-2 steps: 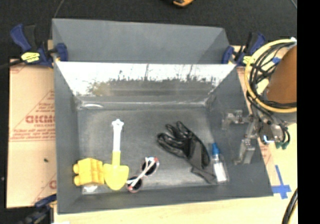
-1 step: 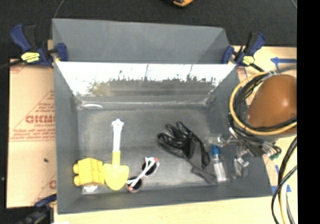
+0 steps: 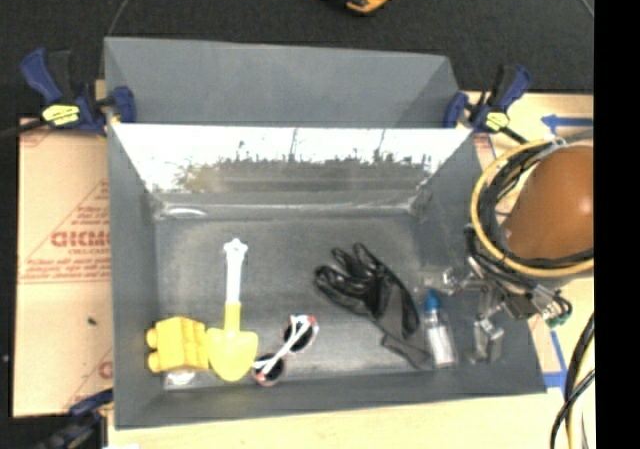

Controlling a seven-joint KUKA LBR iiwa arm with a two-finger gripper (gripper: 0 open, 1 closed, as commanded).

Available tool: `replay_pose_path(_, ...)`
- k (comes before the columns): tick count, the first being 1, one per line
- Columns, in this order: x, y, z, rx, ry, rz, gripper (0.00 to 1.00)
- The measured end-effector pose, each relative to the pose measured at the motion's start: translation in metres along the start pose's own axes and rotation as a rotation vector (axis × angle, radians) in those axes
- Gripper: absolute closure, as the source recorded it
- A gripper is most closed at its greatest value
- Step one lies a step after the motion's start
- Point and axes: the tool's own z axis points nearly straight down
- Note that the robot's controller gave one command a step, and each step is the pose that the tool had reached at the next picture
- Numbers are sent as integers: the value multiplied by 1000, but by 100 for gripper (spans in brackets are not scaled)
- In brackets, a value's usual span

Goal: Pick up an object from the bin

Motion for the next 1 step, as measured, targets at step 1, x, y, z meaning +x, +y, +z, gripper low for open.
replay_pose_path(1,-9,-10,48,-2,3,-521,0)
